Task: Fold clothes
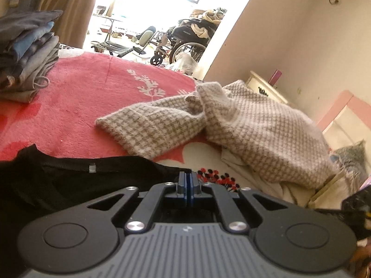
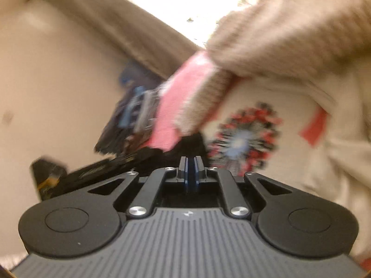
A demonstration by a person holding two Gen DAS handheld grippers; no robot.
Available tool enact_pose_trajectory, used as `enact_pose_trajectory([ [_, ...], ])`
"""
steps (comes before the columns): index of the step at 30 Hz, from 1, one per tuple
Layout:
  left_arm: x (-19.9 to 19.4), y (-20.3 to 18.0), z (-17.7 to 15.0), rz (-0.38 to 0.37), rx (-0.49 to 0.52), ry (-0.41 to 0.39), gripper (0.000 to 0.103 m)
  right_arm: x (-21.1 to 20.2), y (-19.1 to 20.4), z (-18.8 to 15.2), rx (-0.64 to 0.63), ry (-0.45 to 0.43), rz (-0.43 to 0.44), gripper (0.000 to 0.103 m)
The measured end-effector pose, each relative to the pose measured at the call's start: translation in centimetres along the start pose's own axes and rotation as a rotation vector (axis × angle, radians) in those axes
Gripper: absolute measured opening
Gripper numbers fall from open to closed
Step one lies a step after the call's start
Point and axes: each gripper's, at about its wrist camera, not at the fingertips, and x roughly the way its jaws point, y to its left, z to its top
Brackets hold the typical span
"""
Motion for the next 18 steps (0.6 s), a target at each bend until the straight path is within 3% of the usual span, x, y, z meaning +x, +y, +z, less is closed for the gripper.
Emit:
enact_pose_trajectory([
  [3,0.1,0.3,-0.3,0.016,0.010,0.008,0.003,1.4,-2.0,0.1,0.086,0.069,-0.041,0.011],
  [5,0.1,0.5,-0.5,0.026,0.013,0.013,0.003,2.3,-2.7,0.0,0.102,0.106,-0.066,0.022],
  [9,0.2,1.2,-0.9,0.044,-0.003,0.015,0.003,3.6,-2.9,0.1,0.126,0.127,-0.028,0.026],
  [11,0.2,1.3,-0.8,0.050,-0.007,0.010,0.003,3.8,-2.3,0.0,0.106,0.119,-0.006,0.021],
  [13,0.1,1.0,-0.6,0.048,-0.005,-0.003,0.003,3.7,-1.7,-0.3,0.077,0.107,0.008,0.002],
  [18,-0.2,-0.2,0.1,0.037,0.005,-0.035,0.003,1.0,0.9,-0.5,-0.049,-0.006,0.005,0.001],
])
